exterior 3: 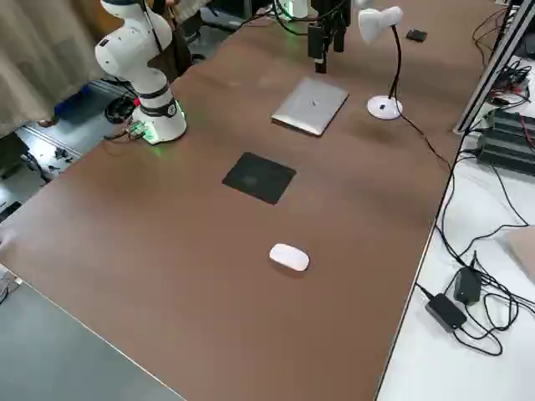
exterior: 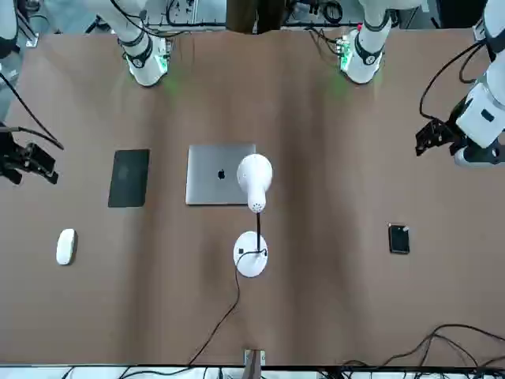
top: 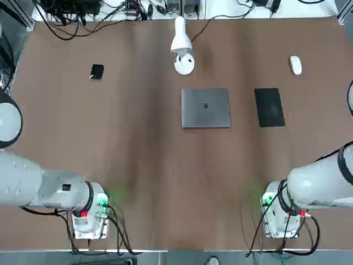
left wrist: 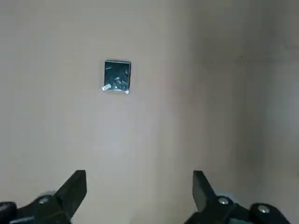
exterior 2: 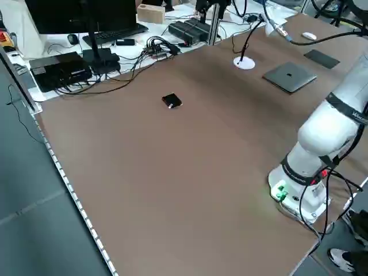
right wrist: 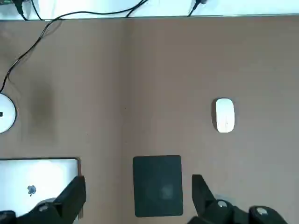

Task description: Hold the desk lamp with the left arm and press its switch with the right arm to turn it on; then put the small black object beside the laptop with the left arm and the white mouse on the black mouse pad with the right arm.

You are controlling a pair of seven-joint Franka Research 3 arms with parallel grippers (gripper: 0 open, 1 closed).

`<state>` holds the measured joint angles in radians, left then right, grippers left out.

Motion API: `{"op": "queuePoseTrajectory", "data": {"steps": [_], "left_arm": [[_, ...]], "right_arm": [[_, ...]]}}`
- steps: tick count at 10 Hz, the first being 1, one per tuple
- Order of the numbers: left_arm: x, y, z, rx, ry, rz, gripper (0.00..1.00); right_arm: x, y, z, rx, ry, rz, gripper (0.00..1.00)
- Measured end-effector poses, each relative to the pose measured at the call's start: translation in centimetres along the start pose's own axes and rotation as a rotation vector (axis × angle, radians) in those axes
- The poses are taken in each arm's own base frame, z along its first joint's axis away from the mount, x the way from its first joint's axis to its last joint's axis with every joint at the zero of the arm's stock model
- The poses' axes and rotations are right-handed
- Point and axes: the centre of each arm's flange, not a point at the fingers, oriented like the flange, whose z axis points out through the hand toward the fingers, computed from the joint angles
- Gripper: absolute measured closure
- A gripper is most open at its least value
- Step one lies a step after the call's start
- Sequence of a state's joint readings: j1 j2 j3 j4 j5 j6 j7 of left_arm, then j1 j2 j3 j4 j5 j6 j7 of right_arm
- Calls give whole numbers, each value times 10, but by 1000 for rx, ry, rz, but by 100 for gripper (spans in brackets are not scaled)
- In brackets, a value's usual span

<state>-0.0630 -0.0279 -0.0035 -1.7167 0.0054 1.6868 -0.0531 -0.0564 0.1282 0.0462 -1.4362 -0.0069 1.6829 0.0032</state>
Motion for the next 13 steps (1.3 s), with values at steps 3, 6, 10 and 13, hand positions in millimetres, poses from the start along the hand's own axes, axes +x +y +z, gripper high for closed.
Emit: {"op": "queuePoseTrajectory", "data": {"steps": [3,6,10,13], "left_arm": [[0,0,-1,0,1,0,0],[2,0,-12,-1,27,0,0],[16,39,-9,-46,26,50,0],[20,69,0,-67,8,94,0]], "right_arm": [[0,0,0,0,0,0,0],[0,0,0,0,0,0,0],[0,0,0,0,-1,0,0],[1,-1,6,0,-13,-1,0]]}}
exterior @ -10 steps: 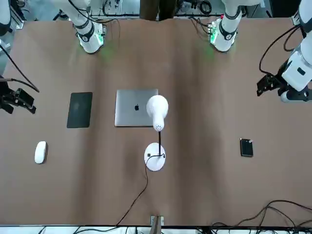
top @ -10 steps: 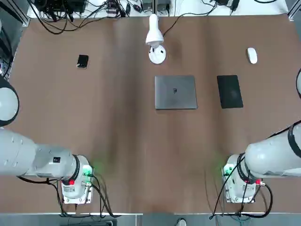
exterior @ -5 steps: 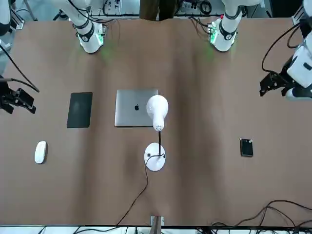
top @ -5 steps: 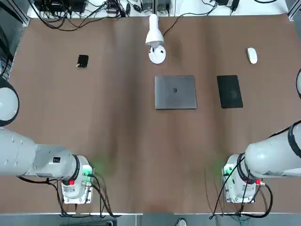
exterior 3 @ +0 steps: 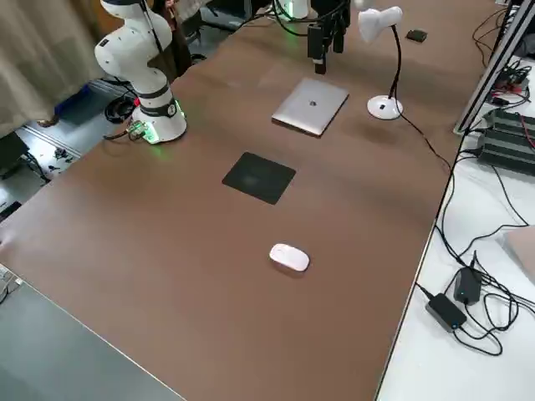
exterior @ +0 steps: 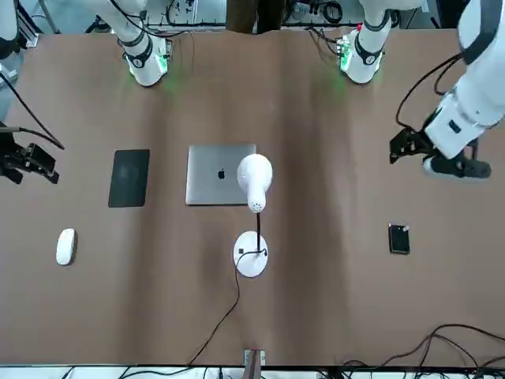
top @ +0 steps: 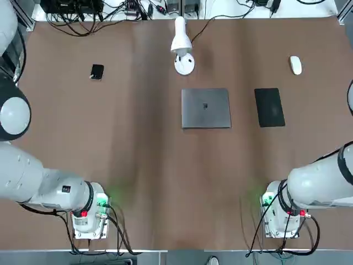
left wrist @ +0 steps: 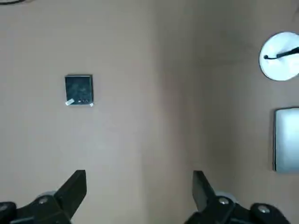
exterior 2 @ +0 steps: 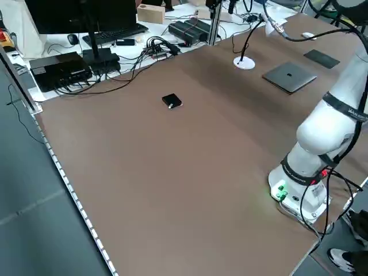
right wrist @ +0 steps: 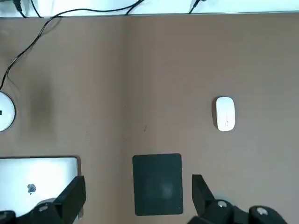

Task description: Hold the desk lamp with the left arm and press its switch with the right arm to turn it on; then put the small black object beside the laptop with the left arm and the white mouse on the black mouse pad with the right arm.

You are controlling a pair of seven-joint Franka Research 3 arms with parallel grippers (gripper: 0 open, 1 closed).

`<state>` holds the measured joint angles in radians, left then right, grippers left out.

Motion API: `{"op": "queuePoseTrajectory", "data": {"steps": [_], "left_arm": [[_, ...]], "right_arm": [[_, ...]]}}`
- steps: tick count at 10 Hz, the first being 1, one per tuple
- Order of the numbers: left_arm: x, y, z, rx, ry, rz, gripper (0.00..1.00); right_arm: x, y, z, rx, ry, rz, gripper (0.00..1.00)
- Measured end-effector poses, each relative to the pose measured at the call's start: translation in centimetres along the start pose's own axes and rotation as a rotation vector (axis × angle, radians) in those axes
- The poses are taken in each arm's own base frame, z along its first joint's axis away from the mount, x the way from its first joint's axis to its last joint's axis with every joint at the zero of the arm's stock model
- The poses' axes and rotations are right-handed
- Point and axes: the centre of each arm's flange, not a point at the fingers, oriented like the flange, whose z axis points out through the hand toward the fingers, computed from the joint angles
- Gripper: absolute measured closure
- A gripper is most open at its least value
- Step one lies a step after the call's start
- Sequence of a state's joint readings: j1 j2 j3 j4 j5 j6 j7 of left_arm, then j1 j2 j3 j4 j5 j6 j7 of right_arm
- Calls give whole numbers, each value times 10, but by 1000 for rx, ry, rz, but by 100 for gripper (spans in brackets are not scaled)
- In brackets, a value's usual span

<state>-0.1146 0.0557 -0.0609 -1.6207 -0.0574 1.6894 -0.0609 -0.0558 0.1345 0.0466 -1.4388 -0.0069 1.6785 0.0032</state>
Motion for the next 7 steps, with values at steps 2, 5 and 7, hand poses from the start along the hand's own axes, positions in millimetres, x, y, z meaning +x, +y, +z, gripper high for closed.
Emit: {"op": "queuePoseTrajectory", "data": {"steps": [2,5,7], "left_arm": [[-1,14,-1,-3,1,25,0],[-2,37,10,-33,-16,110,3],[16,69,53,-79,-15,244,10]], "right_arm": [[3,-4,9,1,-15,-6,0],[10,-2,42,2,-70,-3,0],[18,0,76,4,-120,-1,0]]}}
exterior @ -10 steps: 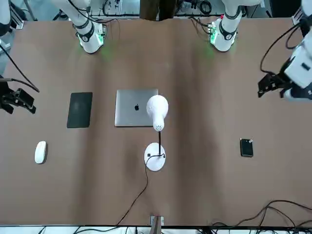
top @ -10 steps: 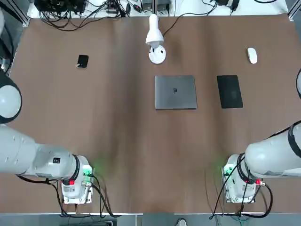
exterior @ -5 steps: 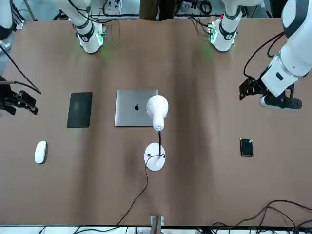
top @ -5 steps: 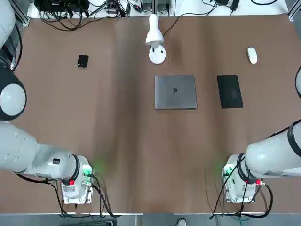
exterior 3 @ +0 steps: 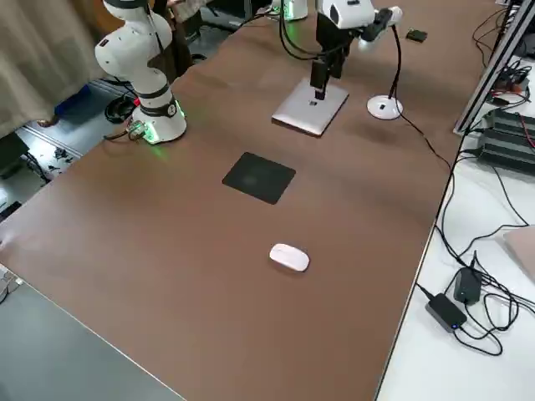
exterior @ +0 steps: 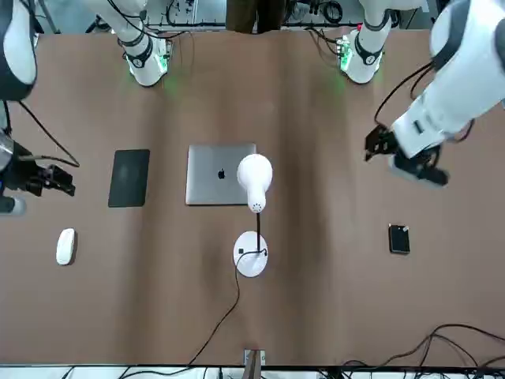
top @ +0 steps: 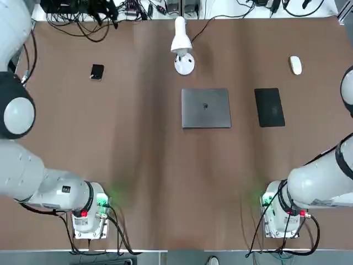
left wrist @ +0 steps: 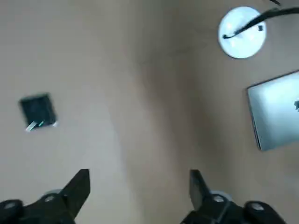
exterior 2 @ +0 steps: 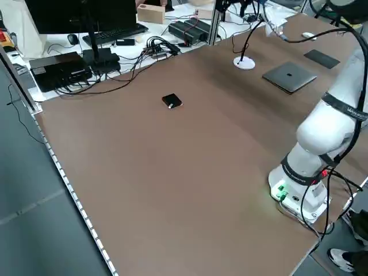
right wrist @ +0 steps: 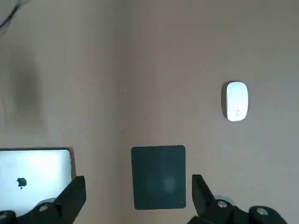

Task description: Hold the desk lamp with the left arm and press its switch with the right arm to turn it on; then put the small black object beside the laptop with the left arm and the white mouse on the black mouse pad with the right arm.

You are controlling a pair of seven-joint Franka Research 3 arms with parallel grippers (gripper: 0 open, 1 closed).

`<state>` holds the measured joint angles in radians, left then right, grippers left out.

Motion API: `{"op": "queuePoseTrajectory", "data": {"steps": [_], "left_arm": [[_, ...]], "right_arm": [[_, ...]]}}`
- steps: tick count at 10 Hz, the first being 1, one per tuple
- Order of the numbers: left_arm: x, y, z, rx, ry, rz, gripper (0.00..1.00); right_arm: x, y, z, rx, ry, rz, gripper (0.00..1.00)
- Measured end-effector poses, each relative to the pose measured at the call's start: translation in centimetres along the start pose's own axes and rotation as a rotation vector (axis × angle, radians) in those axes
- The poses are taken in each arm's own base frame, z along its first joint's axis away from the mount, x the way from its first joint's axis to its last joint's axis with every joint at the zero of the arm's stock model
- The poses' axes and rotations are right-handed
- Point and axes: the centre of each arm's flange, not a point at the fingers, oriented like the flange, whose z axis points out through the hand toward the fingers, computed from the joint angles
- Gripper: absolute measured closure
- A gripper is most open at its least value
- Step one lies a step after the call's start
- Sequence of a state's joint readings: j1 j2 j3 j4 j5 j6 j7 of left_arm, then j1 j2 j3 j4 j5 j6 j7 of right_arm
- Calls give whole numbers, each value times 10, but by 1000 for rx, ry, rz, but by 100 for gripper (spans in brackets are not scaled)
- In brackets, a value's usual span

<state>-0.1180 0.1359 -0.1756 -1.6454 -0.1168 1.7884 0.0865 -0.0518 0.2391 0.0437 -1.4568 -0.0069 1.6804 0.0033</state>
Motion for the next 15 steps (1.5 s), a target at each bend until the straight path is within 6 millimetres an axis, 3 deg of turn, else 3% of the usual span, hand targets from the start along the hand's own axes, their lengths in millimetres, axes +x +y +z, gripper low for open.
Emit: {"op": "queuePoseTrajectory", "data": {"steps": [1,2,3,5,6,7,9,10,11,13,14,15], "left_arm": [[14,17,25,-22,8,30,8],[24,33,48,-48,4,54,0],[29,43,66,-60,-13,70,0],[35,47,84,-98,-18,70,0],[41,56,99,-134,-15,69,0],[47,70,123,-156,-13,78,0],[59,97,169,-171,17,102,0],[63,100,186,-171,58,99,0],[65,94,206,-163,116,100,0],[60,81,250,-137,232,105,0],[55,80,262,-130,268,101,0],[53,83,265,-129,295,99,0]], "right_arm": [[6,-2,16,1,-23,-4,0],[12,-8,32,3,-41,-12,0],[19,-17,48,6,-43,-27,0],[35,-51,80,37,-27,-40,7],[41,-68,99,110,-32,-23,14],[47,-86,120,221,-52,22,30],[56,-129,169,408,-121,173,66],[62,-148,191,452,-113,209,76],[65,-175,206,482,-92,228,78],[58,-248,227,504,-48,271,88],[53,-278,239,506,-14,278,89],[51,-299,253,507,17,272,96]]}}
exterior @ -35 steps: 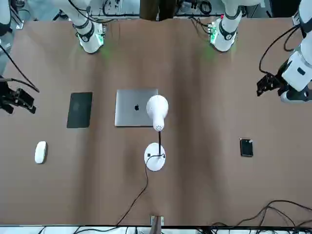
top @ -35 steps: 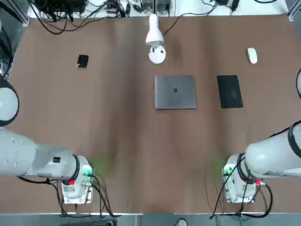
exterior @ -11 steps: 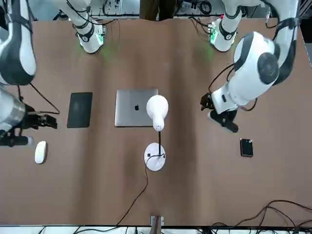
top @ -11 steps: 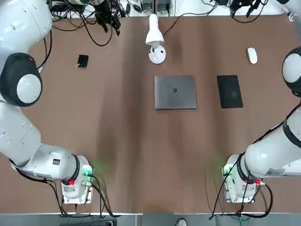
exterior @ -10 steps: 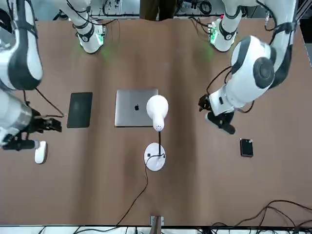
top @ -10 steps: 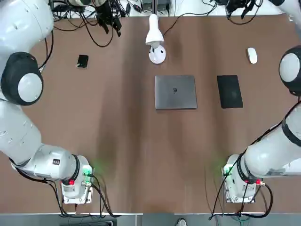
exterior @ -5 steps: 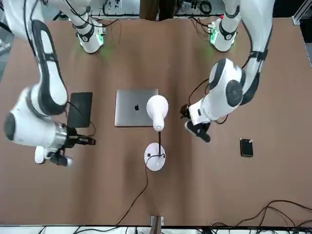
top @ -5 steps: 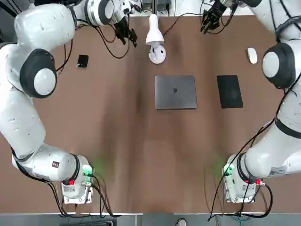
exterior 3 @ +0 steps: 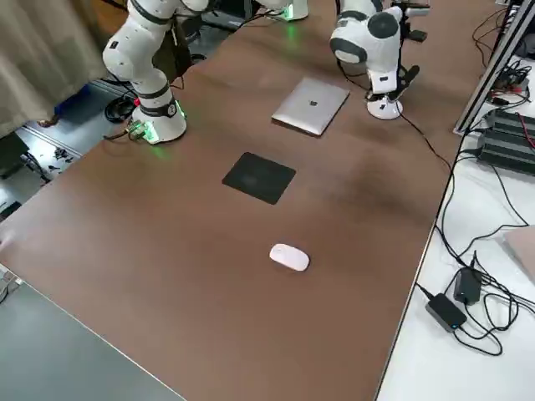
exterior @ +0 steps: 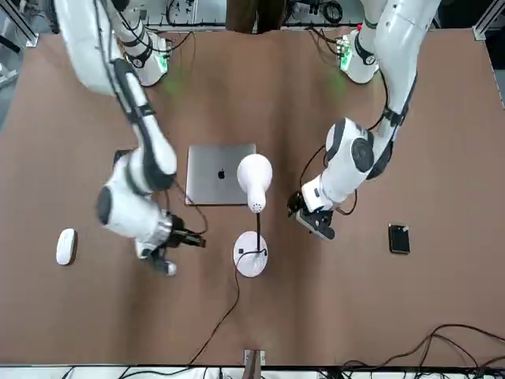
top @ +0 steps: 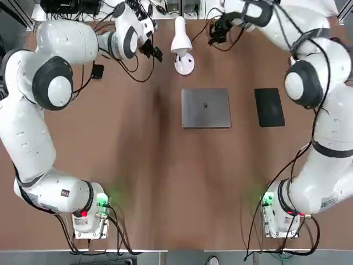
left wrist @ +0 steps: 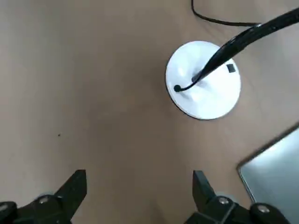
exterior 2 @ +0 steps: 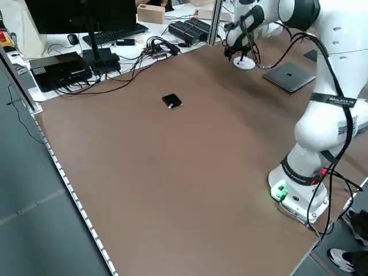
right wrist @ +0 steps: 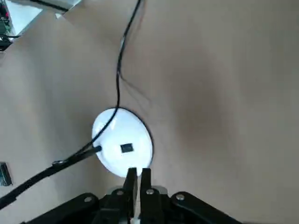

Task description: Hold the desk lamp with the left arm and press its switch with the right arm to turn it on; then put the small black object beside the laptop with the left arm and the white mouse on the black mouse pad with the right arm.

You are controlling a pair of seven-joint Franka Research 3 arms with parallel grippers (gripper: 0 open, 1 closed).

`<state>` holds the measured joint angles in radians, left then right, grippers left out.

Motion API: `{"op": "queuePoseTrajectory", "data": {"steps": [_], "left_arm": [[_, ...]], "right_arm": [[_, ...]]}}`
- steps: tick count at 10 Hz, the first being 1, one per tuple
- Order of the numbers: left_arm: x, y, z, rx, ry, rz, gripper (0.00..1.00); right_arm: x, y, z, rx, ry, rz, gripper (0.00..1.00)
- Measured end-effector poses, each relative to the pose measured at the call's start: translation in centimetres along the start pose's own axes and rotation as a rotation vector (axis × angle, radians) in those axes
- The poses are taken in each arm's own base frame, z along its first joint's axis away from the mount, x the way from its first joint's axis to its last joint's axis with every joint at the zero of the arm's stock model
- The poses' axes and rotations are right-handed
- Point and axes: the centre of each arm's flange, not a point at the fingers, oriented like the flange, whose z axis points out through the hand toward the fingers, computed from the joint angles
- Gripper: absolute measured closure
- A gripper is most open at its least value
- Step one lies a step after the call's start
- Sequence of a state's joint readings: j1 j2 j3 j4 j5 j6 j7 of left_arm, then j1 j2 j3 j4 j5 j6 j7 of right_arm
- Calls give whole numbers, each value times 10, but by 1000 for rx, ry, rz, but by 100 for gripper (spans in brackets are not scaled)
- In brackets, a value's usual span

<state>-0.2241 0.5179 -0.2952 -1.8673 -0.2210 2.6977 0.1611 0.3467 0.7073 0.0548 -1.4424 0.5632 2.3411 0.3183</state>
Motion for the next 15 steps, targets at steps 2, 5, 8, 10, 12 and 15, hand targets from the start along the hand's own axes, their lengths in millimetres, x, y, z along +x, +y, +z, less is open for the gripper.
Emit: {"op": "queuePoseTrajectory", "data": {"steps": [2,5,8,10,12,15], "left_arm": [[5,6,-4,-23,58,-29,0],[-6,29,33,-27,190,-28,2],[-5,53,62,-46,272,-42,8],[13,68,65,-71,305,-49,11],[13,77,86,-77,315,-45,15],[8,71,108,-10,357,-8,22]], "right_arm": [[-4,-19,36,26,84,-40,99],[-2,-34,63,51,175,-176,99],[2,-26,75,33,168,-235,99],[-7,-22,95,18,143,-253,99],[-12,-25,100,16,133,-260,99],[-19,-30,105,14,117,-269,99]]}}
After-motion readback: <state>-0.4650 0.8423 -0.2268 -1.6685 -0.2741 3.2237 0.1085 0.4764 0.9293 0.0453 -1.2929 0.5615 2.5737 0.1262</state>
